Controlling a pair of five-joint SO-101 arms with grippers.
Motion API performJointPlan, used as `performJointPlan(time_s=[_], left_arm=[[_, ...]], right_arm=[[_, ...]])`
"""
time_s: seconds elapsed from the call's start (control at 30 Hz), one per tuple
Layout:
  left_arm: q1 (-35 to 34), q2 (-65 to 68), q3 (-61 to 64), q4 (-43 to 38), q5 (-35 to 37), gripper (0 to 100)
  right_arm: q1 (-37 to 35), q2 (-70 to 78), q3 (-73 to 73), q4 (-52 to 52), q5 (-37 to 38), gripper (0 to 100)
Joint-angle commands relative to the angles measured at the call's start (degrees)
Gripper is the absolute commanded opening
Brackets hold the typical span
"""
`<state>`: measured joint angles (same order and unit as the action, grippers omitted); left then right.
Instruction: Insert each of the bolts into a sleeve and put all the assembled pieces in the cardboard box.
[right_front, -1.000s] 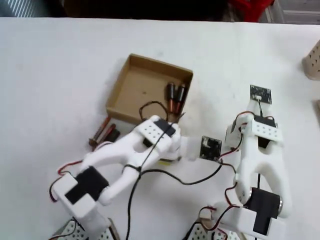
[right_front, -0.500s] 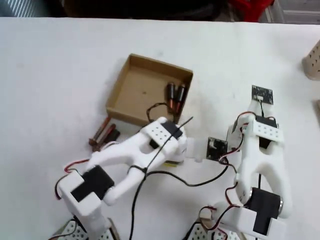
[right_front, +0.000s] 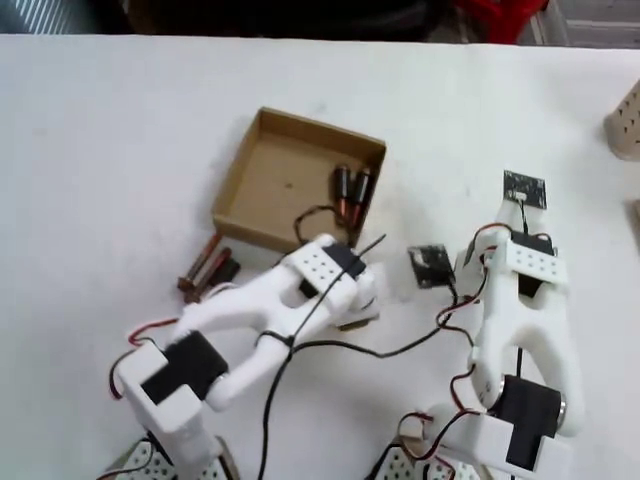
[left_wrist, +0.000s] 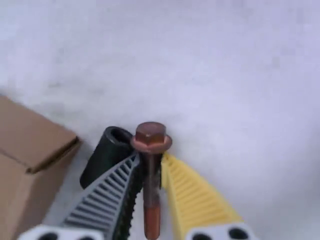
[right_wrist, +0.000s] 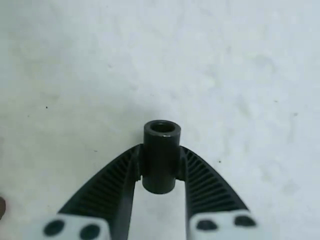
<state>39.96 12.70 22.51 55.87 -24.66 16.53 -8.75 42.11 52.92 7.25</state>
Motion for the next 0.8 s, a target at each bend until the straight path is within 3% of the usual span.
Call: performJointPlan(time_s=[0.0, 0.23, 0.4, 0.77], left_arm=[[-2.68, -0.84, -2.20, 3.34, 11.43, 2], [-6.02, -4.53, 1.41, 3.25, 13.45, 2], [-7.96, -15.25, 11.34, -4.84, 13.54, 2], [-23.16, -26.51, 19.25, -7.12, 13.63, 2]], right_arm=[[0.84, -2.33, -0.53, -0.48, 0.88, 1.6], [0.84, -2.33, -0.53, -0.48, 0.88, 1.6], [0.75, -2.33, -0.44, -0.48, 0.88, 1.6], [0.31, -2.33, -0.44, -0.48, 0.44, 1.6]])
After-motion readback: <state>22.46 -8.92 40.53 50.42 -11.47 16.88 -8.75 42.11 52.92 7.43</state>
